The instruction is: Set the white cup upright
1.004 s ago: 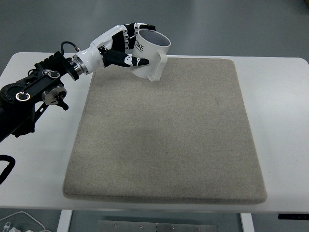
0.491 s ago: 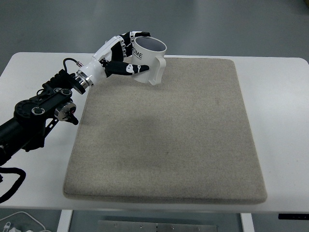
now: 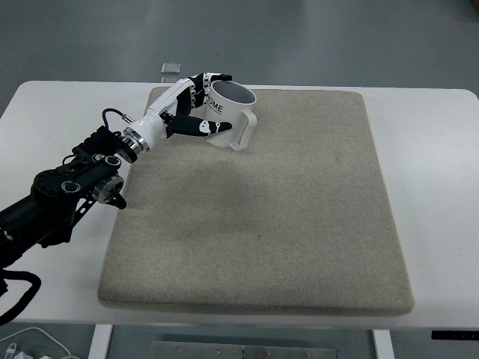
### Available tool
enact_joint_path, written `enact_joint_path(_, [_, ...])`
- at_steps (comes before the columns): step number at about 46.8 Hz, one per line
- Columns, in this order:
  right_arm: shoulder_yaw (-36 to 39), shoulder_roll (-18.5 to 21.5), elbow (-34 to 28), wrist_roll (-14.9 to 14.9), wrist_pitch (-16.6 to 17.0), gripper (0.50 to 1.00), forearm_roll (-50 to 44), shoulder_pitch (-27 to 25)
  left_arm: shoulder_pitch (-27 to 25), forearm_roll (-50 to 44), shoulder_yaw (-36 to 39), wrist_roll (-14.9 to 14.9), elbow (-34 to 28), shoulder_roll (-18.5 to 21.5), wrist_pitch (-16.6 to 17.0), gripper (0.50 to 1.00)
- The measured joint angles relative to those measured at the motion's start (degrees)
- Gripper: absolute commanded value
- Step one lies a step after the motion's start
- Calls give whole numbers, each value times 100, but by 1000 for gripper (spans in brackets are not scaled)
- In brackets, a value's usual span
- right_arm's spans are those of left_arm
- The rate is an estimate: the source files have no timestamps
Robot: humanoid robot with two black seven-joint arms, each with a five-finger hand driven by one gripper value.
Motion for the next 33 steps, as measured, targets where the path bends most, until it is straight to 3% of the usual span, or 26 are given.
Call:
enact_joint_path(12, [0, 0, 0, 0, 1, 930, 0, 0, 22, 14, 20, 0, 139, -183, 344, 500])
enact_joint_path(33, [0, 0, 0, 0, 1, 930, 10, 0, 76, 17, 306, 2, 359, -344, 391, 500])
